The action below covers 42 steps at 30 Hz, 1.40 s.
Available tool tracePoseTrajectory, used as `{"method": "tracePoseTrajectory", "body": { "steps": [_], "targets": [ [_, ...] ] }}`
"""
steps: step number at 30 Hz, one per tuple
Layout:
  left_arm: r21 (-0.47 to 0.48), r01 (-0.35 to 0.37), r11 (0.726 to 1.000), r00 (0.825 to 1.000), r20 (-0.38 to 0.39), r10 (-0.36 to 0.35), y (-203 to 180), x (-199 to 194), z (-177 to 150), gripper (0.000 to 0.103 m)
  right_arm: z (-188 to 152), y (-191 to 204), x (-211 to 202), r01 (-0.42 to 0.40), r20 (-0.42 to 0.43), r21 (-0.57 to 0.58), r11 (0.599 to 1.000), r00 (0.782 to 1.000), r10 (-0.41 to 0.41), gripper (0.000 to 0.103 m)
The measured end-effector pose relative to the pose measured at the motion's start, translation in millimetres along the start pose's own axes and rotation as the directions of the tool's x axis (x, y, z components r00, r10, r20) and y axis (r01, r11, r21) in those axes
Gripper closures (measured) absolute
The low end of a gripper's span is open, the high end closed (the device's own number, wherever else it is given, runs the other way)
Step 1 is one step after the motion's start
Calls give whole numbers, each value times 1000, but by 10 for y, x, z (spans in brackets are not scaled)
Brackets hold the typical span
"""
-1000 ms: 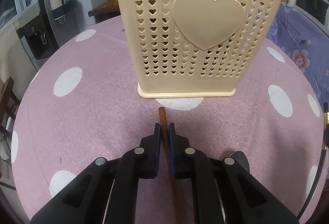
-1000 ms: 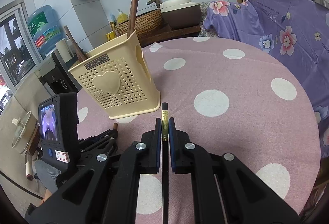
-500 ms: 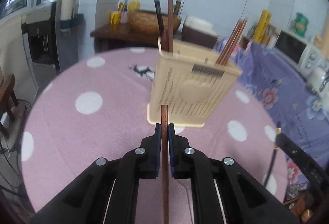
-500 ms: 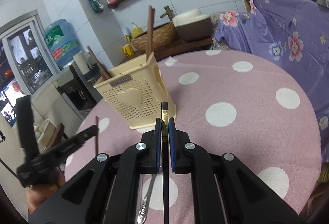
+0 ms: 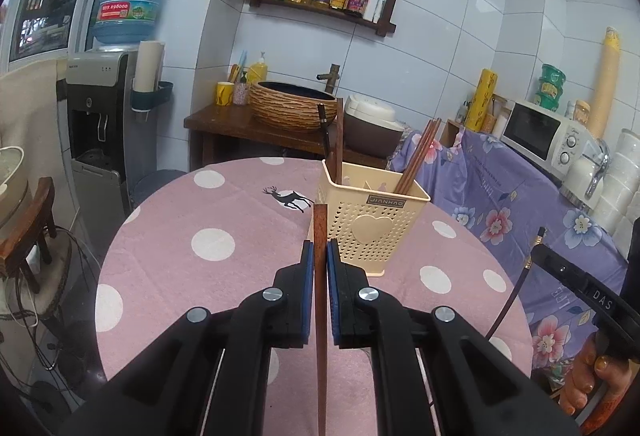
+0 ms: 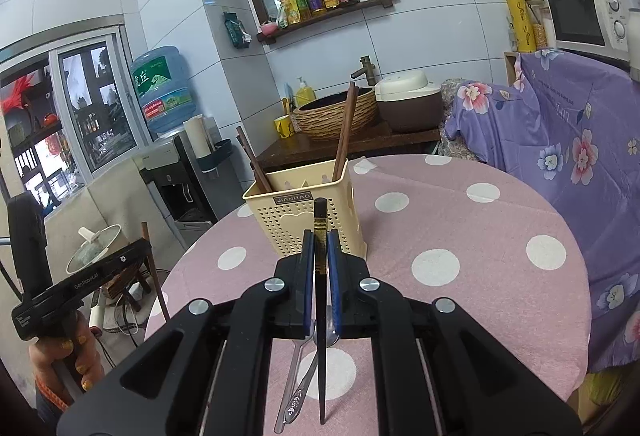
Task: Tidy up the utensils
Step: 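Carry both chopsticks to the beige caddy and lower them in, then open both tools and move them back toward the two spoons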
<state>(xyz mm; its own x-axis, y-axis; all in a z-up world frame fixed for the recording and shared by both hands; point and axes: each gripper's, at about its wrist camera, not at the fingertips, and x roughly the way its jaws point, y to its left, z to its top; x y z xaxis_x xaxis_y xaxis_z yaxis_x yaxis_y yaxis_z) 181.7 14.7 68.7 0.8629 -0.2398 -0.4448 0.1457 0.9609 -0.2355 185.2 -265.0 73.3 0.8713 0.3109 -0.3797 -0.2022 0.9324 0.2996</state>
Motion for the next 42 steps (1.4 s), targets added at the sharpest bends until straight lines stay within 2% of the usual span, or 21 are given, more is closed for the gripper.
{"method": "tracePoseTrajectory", "body": {
  "steps": [8, 13, 15, 17, 21, 25, 28, 32, 35, 42],
  "targets": [
    [11, 17, 1000, 999, 35, -17, 17, -93, 157, 95, 145, 83, -101, -10, 22, -22, 1000, 1000, 10, 95],
    [7, 34, 999, 997, 74, -34, -6, -91, 458, 95, 417, 202, -76, -22, 43, -59, 998, 999, 25, 95],
    [5, 28, 1000, 994, 103, -28, -33, -55, 645, 95, 569, 266, -37, -23, 56, -78, 997, 998, 28, 95],
    [-2, 56, 998, 992, 117, -56, -80, 30, 888, 95, 768, 329, 43, -18, 67, -91, 996, 997, 25, 95],
    [6, 76, 997, 985, 155, -76, -232, 145, 1376, 95, 1309, 426, 242, -12, 96, -76, 997, 995, 19, 95],
    [35, 37, 999, 967, 251, -44, -485, 202, 1851, 95, 1891, 589, 352, 31, 189, -91, 995, 982, -13, 95],
    [56, -13, 998, 960, 282, -3, -635, 348, 1997, 95, 2085, 651, 519, 69, 215, -97, 993, 976, -47, 95],
    [57, -56, 997, 963, 265, 39, -664, 698, 1860, 95, 1937, 573, 836, 99, 186, -86, 991, 979, -81, 95],
    [49, -69, 996, 976, 209, 58, -597, 977, 1594, 95, 1674, 470, 1071, 116, 146, -86, 990, 984, -103, 95],
    [30, -79, 996, 992, 100, 75, -400, 1357, 1017, 95, 1195, 232, 1460, 137, 46, -58, 989, 990, -134, 95]
  ]
}}
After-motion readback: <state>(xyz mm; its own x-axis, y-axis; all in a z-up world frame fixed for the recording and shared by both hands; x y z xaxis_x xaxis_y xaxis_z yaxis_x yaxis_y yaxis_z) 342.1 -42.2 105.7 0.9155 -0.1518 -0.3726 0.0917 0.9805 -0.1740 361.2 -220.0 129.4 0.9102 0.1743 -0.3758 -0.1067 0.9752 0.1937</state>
